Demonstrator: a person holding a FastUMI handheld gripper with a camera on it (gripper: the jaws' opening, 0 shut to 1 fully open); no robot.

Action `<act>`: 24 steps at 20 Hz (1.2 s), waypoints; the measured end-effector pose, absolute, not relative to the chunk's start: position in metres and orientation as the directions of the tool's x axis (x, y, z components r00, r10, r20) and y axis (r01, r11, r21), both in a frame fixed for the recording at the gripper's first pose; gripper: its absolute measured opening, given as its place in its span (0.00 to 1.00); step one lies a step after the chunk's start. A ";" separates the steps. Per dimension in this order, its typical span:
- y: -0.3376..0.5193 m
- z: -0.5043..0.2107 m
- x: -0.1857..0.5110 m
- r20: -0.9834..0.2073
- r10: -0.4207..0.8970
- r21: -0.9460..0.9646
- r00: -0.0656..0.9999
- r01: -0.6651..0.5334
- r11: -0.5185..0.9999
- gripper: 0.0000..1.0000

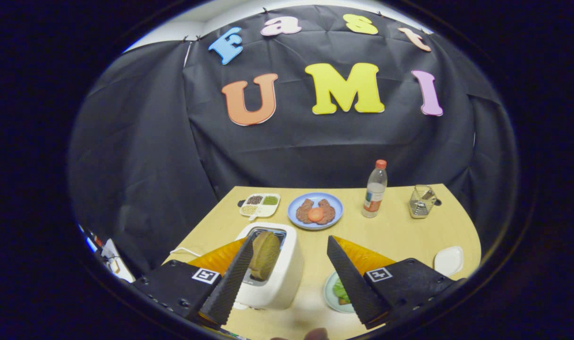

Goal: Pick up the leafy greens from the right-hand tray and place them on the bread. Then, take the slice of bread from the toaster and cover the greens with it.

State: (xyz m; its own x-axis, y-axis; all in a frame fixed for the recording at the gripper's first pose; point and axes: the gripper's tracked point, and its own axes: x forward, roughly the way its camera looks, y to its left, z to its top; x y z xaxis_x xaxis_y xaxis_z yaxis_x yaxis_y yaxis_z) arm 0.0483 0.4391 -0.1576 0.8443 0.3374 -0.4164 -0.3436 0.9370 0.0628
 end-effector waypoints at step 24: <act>0.481 -0.169 0.089 -0.507 0.301 0.096 0.808 -0.294 0.951 0.08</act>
State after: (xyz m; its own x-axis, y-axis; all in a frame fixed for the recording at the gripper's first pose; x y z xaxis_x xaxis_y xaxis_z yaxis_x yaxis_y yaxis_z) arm 0.0890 0.4808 -0.1693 0.8079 0.3011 -0.5066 -0.2944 0.9509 0.0955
